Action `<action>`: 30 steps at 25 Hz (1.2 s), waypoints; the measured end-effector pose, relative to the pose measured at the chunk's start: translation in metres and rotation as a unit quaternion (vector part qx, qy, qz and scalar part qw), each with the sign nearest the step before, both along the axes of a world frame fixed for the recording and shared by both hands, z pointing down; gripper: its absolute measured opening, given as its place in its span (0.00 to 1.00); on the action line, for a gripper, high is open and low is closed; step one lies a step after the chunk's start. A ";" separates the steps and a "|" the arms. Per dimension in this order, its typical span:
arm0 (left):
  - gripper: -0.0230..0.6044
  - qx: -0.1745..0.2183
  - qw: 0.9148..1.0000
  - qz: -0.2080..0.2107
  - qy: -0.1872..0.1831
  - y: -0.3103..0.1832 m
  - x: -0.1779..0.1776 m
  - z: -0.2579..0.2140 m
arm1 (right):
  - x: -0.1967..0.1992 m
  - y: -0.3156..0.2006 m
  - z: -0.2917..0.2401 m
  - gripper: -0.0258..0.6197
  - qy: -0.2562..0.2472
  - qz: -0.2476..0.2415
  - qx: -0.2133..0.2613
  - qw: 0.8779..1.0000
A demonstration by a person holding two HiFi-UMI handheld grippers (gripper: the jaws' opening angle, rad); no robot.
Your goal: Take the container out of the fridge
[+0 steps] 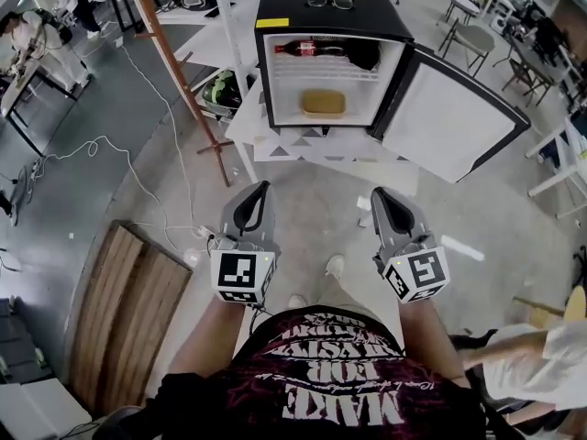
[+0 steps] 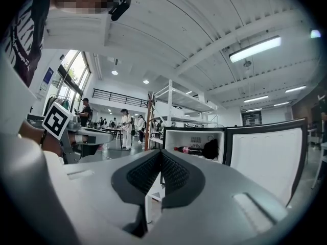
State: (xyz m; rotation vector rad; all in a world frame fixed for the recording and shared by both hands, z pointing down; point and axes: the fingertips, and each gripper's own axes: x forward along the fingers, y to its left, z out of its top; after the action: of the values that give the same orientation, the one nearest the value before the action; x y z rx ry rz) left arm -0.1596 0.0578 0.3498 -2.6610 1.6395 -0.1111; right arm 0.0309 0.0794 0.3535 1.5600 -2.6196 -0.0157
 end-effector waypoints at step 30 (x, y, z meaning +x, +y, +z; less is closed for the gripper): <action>0.04 -0.043 0.999 -0.014 -0.008 -0.121 0.042 0.035 | 0.040 -0.127 0.033 0.08 -0.013 -0.015 -0.043 0.999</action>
State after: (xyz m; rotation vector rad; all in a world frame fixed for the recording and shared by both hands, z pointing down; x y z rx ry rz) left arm -0.1179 -0.0636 0.3851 -2.6913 1.7060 -0.2082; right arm 0.0706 -0.0474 0.3862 1.5018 -2.6256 0.1143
